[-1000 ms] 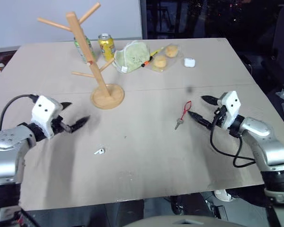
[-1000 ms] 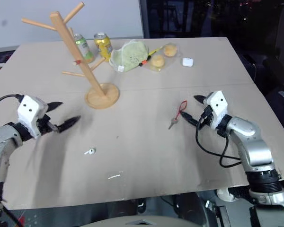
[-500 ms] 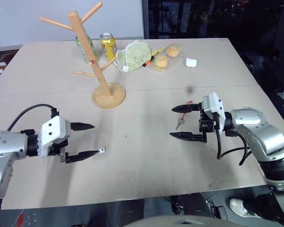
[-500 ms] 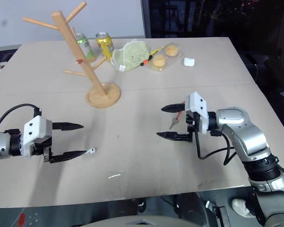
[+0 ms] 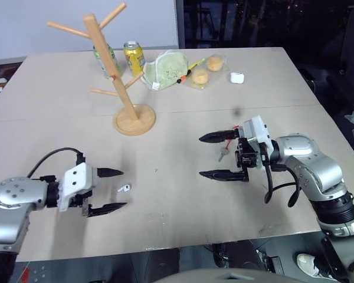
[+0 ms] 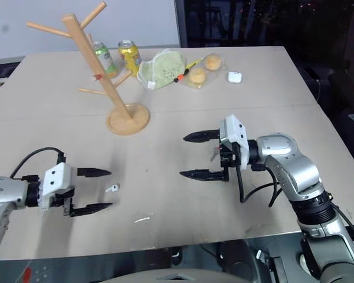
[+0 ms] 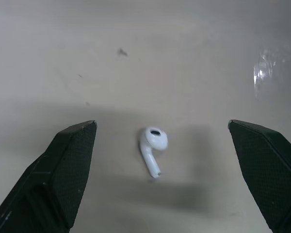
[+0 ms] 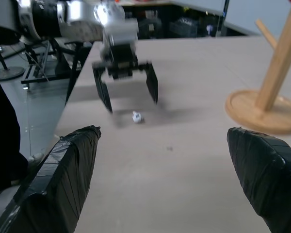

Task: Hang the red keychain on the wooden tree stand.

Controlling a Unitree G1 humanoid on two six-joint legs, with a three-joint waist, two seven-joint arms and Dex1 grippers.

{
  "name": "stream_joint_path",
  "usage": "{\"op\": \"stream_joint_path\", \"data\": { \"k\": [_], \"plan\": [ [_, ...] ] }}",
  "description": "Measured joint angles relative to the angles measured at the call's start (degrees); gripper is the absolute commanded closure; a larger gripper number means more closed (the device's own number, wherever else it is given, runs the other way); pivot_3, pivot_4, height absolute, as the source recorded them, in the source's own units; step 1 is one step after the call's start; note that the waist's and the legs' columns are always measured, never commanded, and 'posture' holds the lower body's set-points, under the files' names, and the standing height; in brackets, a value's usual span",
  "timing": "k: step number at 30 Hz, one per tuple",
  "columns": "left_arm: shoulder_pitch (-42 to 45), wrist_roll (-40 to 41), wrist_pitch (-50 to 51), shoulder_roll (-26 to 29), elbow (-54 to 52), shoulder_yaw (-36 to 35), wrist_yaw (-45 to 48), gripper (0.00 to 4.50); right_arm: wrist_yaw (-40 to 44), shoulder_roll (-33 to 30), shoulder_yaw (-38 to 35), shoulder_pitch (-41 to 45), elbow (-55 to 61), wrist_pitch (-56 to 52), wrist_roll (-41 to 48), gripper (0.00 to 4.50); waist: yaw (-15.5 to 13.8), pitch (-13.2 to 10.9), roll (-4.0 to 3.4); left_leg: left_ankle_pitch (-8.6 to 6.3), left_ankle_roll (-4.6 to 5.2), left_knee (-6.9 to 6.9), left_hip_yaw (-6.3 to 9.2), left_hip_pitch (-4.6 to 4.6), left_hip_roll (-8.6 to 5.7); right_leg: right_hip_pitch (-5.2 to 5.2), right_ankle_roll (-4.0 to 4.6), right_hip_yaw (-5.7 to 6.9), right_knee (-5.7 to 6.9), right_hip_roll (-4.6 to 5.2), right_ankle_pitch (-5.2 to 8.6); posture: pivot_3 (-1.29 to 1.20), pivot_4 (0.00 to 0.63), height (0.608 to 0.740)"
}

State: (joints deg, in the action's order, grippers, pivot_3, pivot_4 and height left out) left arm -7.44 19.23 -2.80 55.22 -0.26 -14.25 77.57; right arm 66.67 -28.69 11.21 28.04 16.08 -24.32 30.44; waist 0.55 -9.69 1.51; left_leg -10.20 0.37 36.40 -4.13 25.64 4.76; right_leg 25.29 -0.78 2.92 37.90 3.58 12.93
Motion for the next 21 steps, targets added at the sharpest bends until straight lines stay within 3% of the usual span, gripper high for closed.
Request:
{"op": "stream_joint_path", "data": {
  "k": [2, 6, 8, 12, 13, 21],
  "plan": [
    [0.05, -0.82, -1.24, -0.67, 0.97, 1.31, -0.36, 0.00, 0.03, 0.46, 0.34, 0.00, 0.04, 0.24, -0.24, 0.02, -0.06, 0.00, 0.00, 0.00, 0.00, 0.00, 0.00, 0.00, 0.00, 0.00, 0.00, 0.00, 0.00, 0.01, 0.00, 0.00, 0.150, 0.740],
    [0.59, -1.08, -2.91, -0.79, 2.30, 1.54, -0.23, 1.75, -0.07, 0.85, 0.85, 0.00, 0.00, 0.82, -0.78, 0.00, -0.04, 0.00, 0.00, 0.00, 0.00, 0.01, 0.00, 0.00, 0.00, 0.00, 0.00, 0.00, 0.00, 0.01, 0.00, 0.00, 0.150, 0.740],
    [0.89, -1.24, -3.69, -0.79, 3.53, 1.54, -0.39, 2.37, -0.28, 0.94, 0.85, 0.01, -0.17, 0.86, -0.80, 0.00, -0.03, 0.00, 0.00, 0.00, 0.00, 0.00, 0.00, -0.01, 0.00, 0.00, 0.00, 0.00, 0.00, 0.01, 0.00, 0.00, 0.150, 0.740],
    [0.87, -2.08, -4.68, -0.93, 5.50, 1.56, -0.90, 4.24, -0.88, 1.24, 0.85, 0.07, -0.82, 0.86, -0.84, 0.00, 0.06, 0.00, 0.00, 0.00, 0.00, 0.00, 0.00, 0.00, 0.01, 0.00, 0.00, 0.00, 0.01, 0.00, 0.00, 0.00, 0.150, 0.740],
    [0.73, -2.19, -5.03, -1.07, 5.51, 1.63, -1.07, 4.47, -0.92, 1.39, 0.85, 0.15, -0.98, 0.85, -0.86, 0.00, 0.04, 0.00, 0.00, 0.00, 0.00, 0.00, -0.01, 0.00, 0.01, 0.00, 0.00, 0.00, 0.00, 0.01, 0.00, 0.00, 0.150, 0.740],
    [0.55, -2.20, -5.54, -1.63, 5.26, 1.86, -1.82, 4.47, -1.02, 1.86, 0.85, 0.56, -1.35, 0.86, -1.00, 0.00, -0.03, 0.00, -0.01, 0.00, 0.00, 0.00, -0.01, -0.01, 0.01, 0.00, 0.00, 0.01, 0.00, 0.02, 0.00, 0.00, 0.150, 0.740]
  ]
}}
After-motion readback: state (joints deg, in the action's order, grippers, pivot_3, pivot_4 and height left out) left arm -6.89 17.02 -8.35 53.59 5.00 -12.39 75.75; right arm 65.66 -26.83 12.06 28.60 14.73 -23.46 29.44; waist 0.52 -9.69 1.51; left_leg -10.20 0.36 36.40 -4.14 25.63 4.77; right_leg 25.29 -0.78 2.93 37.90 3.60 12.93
